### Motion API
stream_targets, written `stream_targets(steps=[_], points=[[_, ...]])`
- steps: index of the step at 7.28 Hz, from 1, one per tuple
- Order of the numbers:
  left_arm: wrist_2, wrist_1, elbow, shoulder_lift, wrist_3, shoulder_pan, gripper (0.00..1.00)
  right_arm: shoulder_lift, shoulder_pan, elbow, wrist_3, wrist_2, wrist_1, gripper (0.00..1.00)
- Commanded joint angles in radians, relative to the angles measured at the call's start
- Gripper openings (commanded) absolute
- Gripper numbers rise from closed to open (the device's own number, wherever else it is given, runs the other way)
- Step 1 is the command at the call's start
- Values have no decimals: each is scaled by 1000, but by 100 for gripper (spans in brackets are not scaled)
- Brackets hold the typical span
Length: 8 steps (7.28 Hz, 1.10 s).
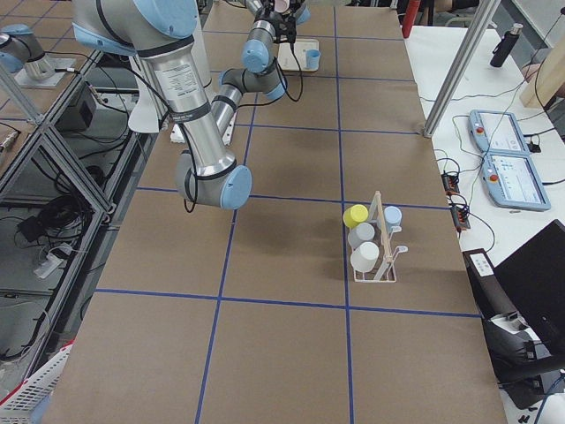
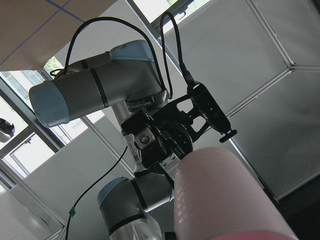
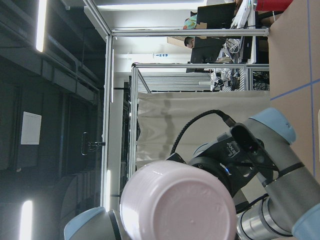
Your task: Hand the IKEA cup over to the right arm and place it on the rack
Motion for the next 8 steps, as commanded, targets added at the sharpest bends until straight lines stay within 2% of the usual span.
stream_targets(steps=[1, 8], points=[[13, -61, 18, 1, 0, 17, 0, 7, -3, -8, 0, -11, 19, 98], [73, -89, 24, 15, 0, 45, 0, 8, -9, -19, 9, -40, 32, 98]])
